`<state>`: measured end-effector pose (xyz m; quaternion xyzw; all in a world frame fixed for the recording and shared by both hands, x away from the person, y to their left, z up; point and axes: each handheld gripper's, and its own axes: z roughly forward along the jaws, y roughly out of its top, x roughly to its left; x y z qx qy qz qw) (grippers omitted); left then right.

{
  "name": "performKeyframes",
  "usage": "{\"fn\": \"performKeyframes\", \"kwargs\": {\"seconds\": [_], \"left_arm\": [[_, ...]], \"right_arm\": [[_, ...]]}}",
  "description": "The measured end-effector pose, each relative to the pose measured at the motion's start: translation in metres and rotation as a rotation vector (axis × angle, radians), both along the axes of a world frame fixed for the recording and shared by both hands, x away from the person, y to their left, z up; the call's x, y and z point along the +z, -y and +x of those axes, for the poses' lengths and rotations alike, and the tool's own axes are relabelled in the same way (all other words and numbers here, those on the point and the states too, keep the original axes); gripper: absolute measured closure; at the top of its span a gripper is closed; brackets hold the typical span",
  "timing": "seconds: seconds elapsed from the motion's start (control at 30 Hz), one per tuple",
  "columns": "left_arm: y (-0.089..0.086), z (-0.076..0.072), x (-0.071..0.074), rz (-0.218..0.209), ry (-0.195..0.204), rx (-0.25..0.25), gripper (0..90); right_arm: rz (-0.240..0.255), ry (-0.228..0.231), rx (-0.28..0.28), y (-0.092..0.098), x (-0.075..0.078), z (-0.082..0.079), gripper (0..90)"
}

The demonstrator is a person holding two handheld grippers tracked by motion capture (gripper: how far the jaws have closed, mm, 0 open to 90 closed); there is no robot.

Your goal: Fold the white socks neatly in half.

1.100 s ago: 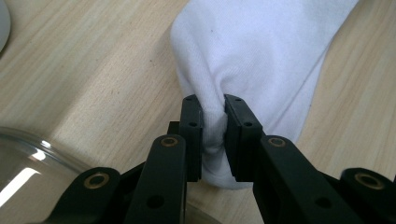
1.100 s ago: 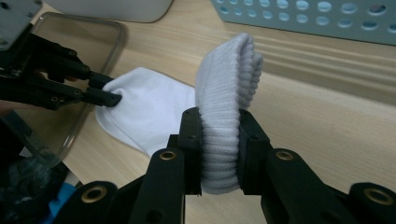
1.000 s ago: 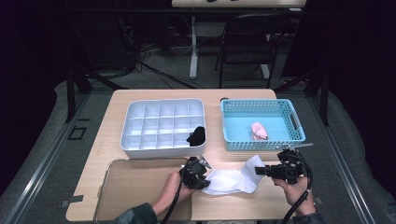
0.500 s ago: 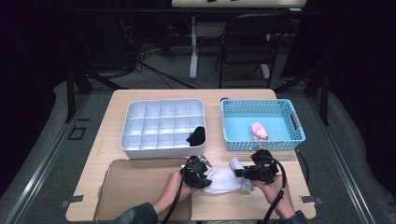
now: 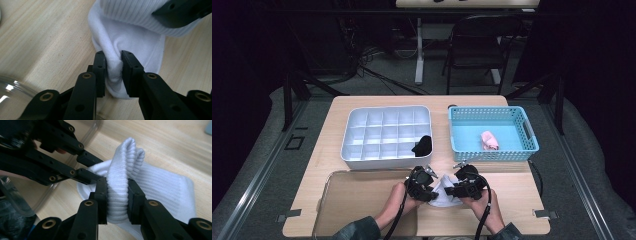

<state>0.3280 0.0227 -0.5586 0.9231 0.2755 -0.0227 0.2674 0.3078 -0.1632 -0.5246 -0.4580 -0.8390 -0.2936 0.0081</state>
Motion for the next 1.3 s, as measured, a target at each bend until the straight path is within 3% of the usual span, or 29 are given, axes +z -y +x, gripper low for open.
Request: {"fn": "performKeyframes", "kwargs": {"seconds": [0.07,0.17,0.3,0.53,0.67,0.8,0.97,1.03,1.1,1.3], "left_arm": [[-0.001,0.0,0.002,-0.012,-0.003,-0.001,71.1],[-0.004,-0.002,0.011,-0.002,0.0,-0.005,61.4],[-0.011,-0.004,0.013,0.014,-0.015,-0.002,56.8],[-0.01,-0.006,0.005,0.02,-0.031,-0.003,69.4],[-0.008,-0.005,0.002,0.02,-0.036,-0.005,71.0],[-0.008,-0.004,0.001,0.013,-0.033,-0.003,74.2],[-0.007,-0.004,0.0,0.008,-0.025,0.001,74.8],[-0.007,-0.004,0.001,0.01,-0.027,0.003,74.1],[-0.008,-0.004,0.002,0.011,-0.029,0.007,72.1],[-0.015,-0.003,0.015,0.036,-0.023,0.01,64.1]], "right_arm": [[0.004,0.006,-0.012,-0.001,-0.006,-0.001,74.1],[-0.012,0.007,-0.009,0.001,-0.012,-0.001,74.0],[-0.008,0.014,-0.023,0.005,-0.012,-0.002,74.0],[0.001,0.054,-0.028,0.006,-0.004,-0.003,74.0],[-0.025,0.079,-0.02,0.0,-0.001,-0.004,73.9],[-0.047,0.074,0.002,-0.008,-0.002,-0.005,73.9],[-0.045,0.078,0.0,-0.016,-0.005,-0.006,73.2],[-0.085,0.065,0.021,-0.02,-0.011,-0.005,69.9],[-0.083,0.049,0.024,-0.02,-0.014,-0.004,61.9],[-0.019,0.08,0.073,-0.015,-0.004,-0.007,46.9]]}}
